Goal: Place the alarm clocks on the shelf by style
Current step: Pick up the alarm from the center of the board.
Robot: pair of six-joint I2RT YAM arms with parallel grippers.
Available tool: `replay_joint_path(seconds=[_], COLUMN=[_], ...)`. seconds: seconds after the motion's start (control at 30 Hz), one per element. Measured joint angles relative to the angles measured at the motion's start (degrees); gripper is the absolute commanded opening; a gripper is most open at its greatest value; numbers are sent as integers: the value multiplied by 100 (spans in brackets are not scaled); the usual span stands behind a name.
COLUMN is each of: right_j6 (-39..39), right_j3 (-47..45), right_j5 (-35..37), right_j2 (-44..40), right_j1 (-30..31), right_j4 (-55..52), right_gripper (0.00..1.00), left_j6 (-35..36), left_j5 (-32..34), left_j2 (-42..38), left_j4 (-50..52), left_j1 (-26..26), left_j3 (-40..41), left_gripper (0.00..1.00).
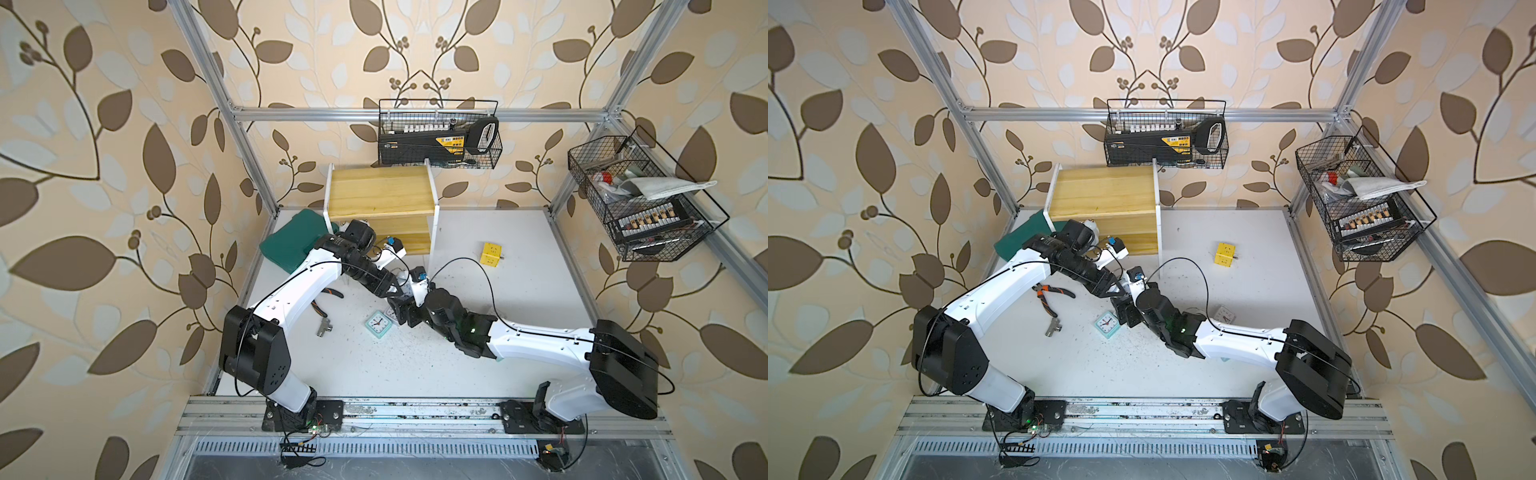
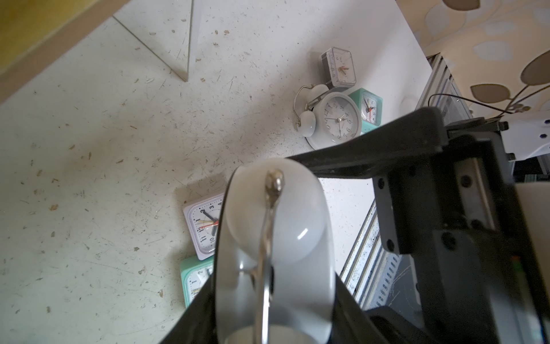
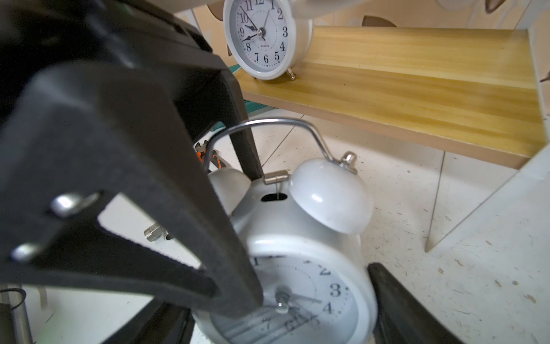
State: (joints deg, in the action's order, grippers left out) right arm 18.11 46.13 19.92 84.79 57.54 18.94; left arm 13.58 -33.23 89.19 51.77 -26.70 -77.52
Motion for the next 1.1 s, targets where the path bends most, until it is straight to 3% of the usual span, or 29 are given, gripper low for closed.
replay_joint_path(seconds=[0.23, 0.37, 0.47, 0.77, 1.1], right_j6=[-17, -20, -39, -35, -35], right_j3=[7, 7, 7, 4, 258], right_j5=[-46, -70, -101, -151, 553], right_j2=[52, 52, 76, 85, 466], right_j1=[0, -2, -28, -341, -382], right_j4=[35, 57, 50, 350, 682], right_gripper=[61, 56, 54, 48, 50], left_j6=[0, 33, 101, 299, 579], left_j5=[52, 131, 175, 120, -140], left_j2=[-55, -155, -306, -949, -1283], left_j4=[-55, -87, -94, -31, 184], left_j1=[0, 0, 4, 450, 1270], left_j3=[94, 155, 179, 186, 645], left_gripper=[45, 69, 75, 78, 79])
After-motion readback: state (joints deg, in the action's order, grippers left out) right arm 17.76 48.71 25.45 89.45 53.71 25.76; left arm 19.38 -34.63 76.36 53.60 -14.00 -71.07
